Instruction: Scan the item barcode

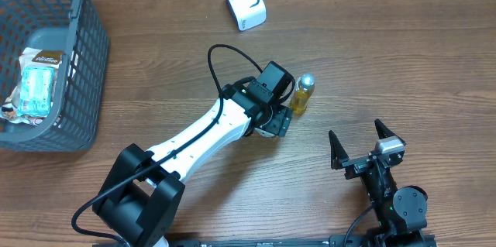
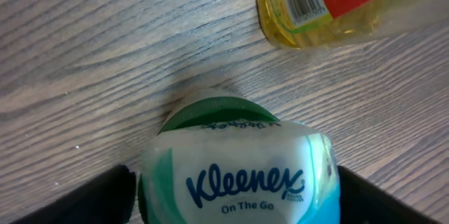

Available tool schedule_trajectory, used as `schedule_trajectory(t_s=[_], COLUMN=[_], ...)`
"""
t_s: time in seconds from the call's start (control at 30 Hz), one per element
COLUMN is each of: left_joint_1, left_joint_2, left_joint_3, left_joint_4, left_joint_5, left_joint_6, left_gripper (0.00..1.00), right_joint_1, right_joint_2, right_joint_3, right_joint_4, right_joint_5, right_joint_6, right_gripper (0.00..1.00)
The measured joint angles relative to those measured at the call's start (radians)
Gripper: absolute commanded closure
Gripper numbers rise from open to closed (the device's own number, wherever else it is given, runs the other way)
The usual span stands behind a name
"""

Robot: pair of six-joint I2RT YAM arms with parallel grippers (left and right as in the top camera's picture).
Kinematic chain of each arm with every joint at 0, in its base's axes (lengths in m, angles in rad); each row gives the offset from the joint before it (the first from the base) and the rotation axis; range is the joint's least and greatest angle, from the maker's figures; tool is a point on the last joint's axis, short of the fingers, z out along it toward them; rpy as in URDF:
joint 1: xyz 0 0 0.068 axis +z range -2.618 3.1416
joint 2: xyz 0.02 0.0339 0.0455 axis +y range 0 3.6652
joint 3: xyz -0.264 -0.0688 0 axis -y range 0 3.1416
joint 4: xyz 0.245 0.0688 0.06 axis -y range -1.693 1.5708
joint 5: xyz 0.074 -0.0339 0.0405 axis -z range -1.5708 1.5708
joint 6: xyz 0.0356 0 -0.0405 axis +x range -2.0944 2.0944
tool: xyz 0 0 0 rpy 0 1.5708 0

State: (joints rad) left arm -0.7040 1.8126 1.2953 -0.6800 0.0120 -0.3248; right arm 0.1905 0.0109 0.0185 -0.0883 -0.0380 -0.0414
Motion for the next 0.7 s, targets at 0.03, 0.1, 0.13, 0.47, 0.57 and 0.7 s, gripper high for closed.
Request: schedule_trajectory(t_s=[0.03, 0.1, 0.13, 0.47, 0.57, 0.7], left_joint_1=[0.0, 0.0, 0.0, -0.002, -0.002, -0.002], left_joint_2=[0.0, 0.0, 0.0, 0.0, 0.0, 0.0], left_joint_3=[0.0, 0.0, 0.0, -0.031, -0.036, -0.036], left_joint_4=[0.0, 0.0, 0.0, 0.032, 0.046, 0.062], left_joint_5=[0.001, 0.003, 0.003, 0.002, 0.002, 0.002], left_joint_6=[-0.003, -0.01, -0.01, -0.014, -0.014, -0.016], left_gripper=[0.0, 0.0, 0.0, 0.1, 0.17, 0.25], right_joint_1=[0.0, 0.0, 0.0, 0.0, 0.0, 0.0], right_joint_2=[0.0, 0.0, 0.0, 0.0, 0.0, 0.0], right_joint_3=[0.0, 0.0, 0.0, 0.0, 0.0, 0.0], right_joint_4=[0.0, 0.0, 0.0, 0.0, 0.0, 0.0], right_joint_5=[0.0, 0.0, 0.0, 0.0, 0.0, 0.0], right_joint_6=[0.0, 0.0, 0.0, 0.0, 0.0, 0.0], right_gripper=[0.0, 0.0, 0.0, 0.0, 0.0, 0.0])
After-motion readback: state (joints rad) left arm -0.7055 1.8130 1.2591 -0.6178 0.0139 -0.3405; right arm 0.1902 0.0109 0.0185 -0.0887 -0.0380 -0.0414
